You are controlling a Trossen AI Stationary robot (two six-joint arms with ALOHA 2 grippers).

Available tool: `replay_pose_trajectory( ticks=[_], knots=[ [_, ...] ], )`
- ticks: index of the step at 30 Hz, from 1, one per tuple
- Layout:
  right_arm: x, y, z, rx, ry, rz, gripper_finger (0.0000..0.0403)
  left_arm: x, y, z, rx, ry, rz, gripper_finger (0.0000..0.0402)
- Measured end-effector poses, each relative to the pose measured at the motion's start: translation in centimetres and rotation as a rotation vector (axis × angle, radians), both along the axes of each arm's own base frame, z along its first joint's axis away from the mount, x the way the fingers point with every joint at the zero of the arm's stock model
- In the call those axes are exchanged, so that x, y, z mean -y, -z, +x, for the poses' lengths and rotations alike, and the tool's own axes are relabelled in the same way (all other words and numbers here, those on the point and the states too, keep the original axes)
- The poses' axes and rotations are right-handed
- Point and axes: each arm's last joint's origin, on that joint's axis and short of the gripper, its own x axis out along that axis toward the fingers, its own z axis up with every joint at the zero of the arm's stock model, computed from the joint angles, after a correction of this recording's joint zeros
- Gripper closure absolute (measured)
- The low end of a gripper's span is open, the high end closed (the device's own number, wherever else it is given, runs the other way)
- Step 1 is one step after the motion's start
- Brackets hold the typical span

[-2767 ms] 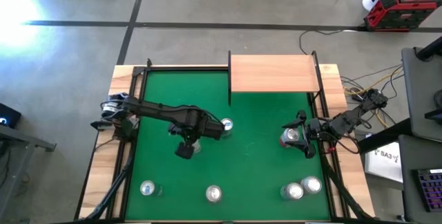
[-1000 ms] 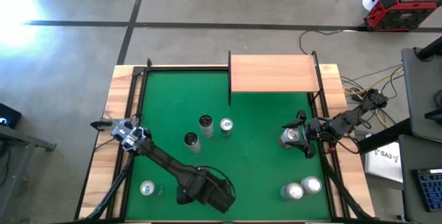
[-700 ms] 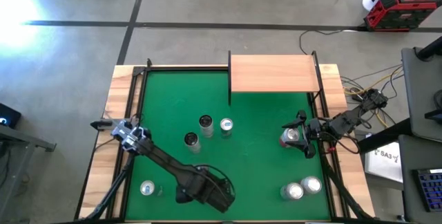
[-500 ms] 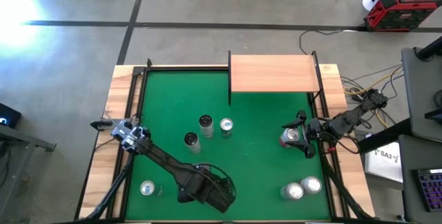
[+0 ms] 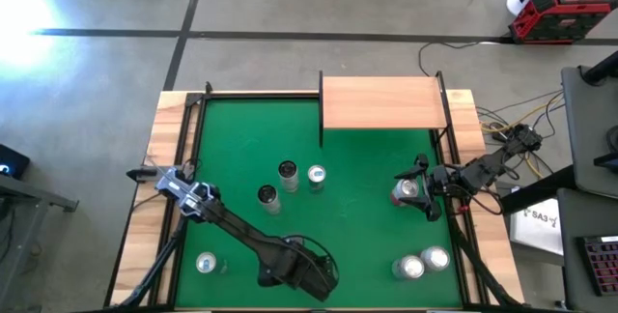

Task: Place canned beverage on shelf
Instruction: Move the left red-silver soda can to the center of the table

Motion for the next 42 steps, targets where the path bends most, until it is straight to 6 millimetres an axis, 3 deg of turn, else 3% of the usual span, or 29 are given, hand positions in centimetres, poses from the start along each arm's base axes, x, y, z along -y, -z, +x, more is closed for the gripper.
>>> replay_pose_trajectory(
  ticks=[10, 22, 26, 32, 42],
  knots=[
    [0.0, 0.0, 0.0, 0.000, 0.000, 0.000, 0.0087, 0.3, 1.7, 0.3, -0.072, -0.010, -0.018, 0.0028],
    [0.0, 0.0, 0.0, 0.000, 0.000, 0.000, 0.0087, 0.3, 1.9, 0.0, -0.094, -0.014, 0.004, 0.0115],
    [0.0, 0.0, 0.0, 0.000, 0.000, 0.000, 0.0087, 0.3, 1.9, -0.1, -0.099, -0.002, 0.009, 0.0116],
    [0.0, 0.0, 0.0, 0.000, 0.000, 0.000, 0.0087, -0.4, 1.9, 0.3, -0.081, 0.168, 0.028, 0.0116],
    [0.0, 0.0, 0.0, 0.000, 0.000, 0.001, 0.0087, -3.7, 1.8, 2.2, -0.029, 0.574, 0.079, 0.0116]
  ],
)
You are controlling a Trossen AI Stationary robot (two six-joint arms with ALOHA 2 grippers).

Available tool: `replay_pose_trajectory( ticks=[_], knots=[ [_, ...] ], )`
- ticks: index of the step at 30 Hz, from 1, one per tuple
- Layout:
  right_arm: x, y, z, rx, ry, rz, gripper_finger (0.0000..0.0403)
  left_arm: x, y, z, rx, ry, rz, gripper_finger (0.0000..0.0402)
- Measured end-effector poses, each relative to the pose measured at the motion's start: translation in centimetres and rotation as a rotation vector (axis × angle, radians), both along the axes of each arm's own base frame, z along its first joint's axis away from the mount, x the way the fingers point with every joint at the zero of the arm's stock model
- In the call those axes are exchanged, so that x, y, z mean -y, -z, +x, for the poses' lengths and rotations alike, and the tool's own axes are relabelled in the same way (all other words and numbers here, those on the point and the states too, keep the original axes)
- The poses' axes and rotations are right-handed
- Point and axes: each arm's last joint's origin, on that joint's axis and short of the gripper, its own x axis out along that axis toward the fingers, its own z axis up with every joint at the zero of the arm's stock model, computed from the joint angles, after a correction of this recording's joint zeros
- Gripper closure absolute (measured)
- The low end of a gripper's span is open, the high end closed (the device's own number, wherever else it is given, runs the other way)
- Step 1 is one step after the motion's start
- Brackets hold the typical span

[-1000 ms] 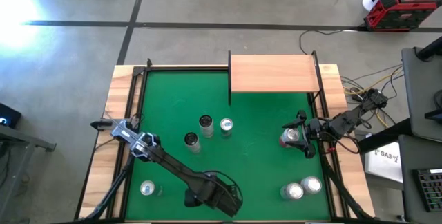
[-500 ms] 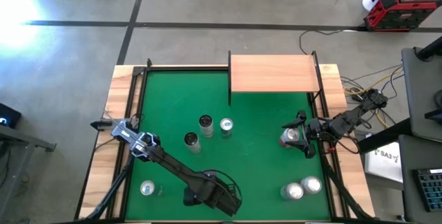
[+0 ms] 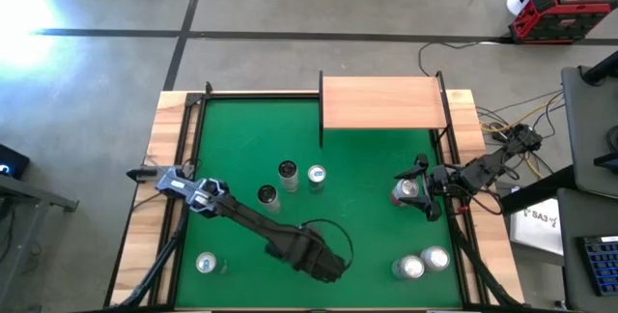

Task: Place canned beverage on shelf
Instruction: Move the left red-silver soda can to the center of the table

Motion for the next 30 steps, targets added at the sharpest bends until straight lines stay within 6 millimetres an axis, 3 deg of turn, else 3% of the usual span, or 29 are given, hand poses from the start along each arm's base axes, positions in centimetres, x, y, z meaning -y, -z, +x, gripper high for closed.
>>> replay_pose_trajectory(
  ticks=[15, 24, 30],
  knots=[
    [0.0, 0.0, 0.0, 0.000, 0.000, 0.000, 0.0087, -7.1, 0.0, 2.6, 0.028, 0.465, 0.086, 0.0116],
    [0.0, 0.0, 0.0, -0.001, 0.000, 0.000, 0.0087, -10.4, 0.0, 3.5, 0.041, 0.751, 0.107, 0.0116],
    [0.0, 0.0, 0.0, 0.000, 0.000, 0.000, 0.0087, -11.3, 0.0, 3.6, 0.036, 0.936, 0.116, 0.0116]
  ],
)
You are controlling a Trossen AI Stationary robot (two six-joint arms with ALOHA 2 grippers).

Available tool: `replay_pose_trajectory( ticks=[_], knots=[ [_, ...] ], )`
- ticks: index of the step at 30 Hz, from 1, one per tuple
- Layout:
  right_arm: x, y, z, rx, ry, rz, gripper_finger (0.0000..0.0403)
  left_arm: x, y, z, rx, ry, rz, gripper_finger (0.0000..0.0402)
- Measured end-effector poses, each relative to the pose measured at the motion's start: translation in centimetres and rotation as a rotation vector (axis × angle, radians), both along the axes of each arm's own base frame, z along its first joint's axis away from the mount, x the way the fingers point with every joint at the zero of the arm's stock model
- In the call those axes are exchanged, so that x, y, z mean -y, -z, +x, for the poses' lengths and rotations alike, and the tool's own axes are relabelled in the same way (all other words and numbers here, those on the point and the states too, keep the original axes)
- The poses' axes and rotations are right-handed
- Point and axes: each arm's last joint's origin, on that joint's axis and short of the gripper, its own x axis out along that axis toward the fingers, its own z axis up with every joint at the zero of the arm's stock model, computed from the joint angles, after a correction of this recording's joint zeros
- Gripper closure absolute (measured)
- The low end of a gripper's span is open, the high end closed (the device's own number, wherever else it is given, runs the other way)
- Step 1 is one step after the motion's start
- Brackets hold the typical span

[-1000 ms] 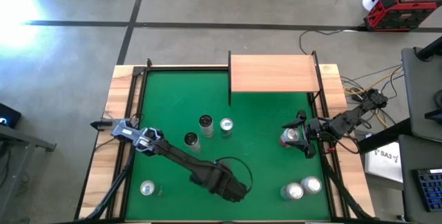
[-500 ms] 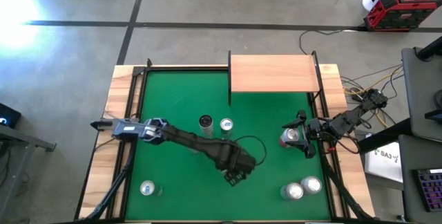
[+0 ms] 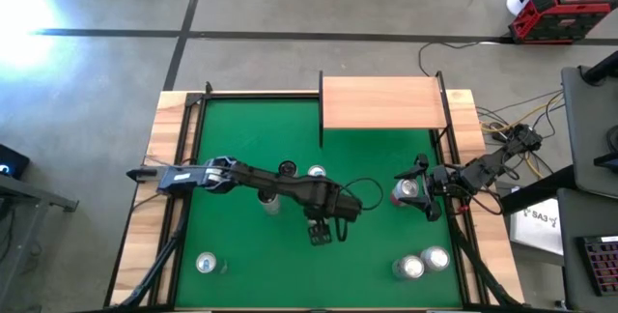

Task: Place canned beverage on shelf
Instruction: Move the left red-silver soda can to the center of the table

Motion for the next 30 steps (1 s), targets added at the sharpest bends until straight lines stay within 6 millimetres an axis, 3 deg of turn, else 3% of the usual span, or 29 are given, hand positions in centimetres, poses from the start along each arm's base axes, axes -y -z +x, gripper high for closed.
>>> replay_pose_trajectory(
  ticks=[19, 30],
  knots=[
    [0.0, 0.0, 0.0, 0.000, 0.000, 0.000, 0.0087, -1.2, 0.0, -0.3, -0.048, 0.326, 0.058, 0.0115],
    [0.0, 0.0, 0.0, 0.000, 0.000, 0.000, 0.0087, -1.4, 0.1, -0.3, -0.053, 0.324, 0.038, 0.0115]
  ],
)
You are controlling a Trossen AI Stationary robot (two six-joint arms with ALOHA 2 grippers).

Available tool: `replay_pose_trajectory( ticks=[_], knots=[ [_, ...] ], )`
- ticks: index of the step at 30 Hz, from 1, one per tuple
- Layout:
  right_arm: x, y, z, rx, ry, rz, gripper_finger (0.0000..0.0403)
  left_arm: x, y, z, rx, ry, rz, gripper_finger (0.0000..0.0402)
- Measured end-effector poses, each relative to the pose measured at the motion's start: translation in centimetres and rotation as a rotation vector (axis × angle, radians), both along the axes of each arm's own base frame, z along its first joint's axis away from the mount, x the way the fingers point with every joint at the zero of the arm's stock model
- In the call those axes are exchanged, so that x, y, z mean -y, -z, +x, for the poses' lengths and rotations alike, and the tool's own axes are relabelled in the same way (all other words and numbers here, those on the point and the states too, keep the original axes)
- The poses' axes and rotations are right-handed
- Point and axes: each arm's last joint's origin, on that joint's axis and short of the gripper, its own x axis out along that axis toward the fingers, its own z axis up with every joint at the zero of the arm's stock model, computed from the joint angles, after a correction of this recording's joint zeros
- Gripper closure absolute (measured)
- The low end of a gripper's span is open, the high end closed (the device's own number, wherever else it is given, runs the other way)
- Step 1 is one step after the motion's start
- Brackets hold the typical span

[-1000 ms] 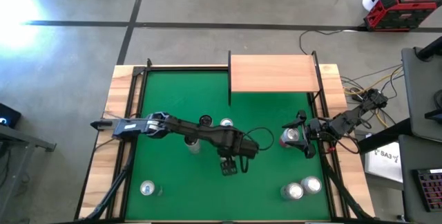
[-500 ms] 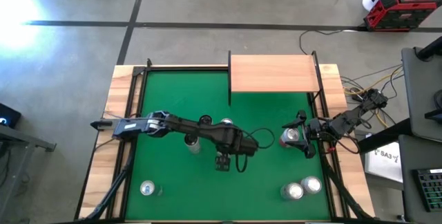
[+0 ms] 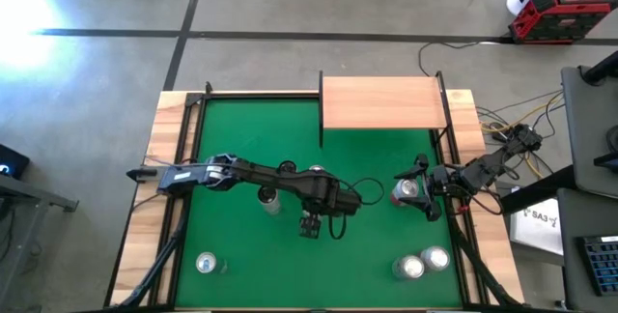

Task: Place canned beverage on shelf
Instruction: Move the left red-silver soda can to the center of the table

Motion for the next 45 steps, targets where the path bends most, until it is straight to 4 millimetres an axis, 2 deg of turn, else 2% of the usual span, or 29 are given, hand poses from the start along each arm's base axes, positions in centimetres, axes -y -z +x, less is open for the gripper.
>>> replay_pose_trajectory(
  ticks=[9, 16, 19, 24, 31, 45],
  knots=[
    [0.0, 0.0, 0.0, 0.000, 0.000, 0.000, 0.0087, -0.1, 0.0, 0.1, 0.003, -0.066, -0.004, 0.0105],
    [0.0, 0.0, 0.0, 0.000, 0.000, 0.000, 0.0087, -0.1, 0.0, 0.1, 0.009, -0.098, -0.011, 0.0026],
    [0.0, 0.0, 0.0, 0.000, 0.000, 0.000, 0.0087, -0.1, 0.0, 0.1, 0.009, -0.144, -0.011, 0.0008],
    [0.0, 0.0, 0.0, 0.000, 0.000, 0.000, 0.0087, -0.2, -0.2, -0.1, -0.011, -0.244, 0.000, 0.0011],
    [0.0, 0.0, 0.0, 0.000, 0.000, 0.000, 0.0087, -0.9, -1.3, -0.3, 0.000, -0.289, -0.002, 0.0006],
    [0.0, 0.0, 0.0, 0.000, 0.000, 0.000, 0.0087, -3.0, -5.4, -1.7, 0.081, -0.399, -0.051, 0.0030]
  ],
)
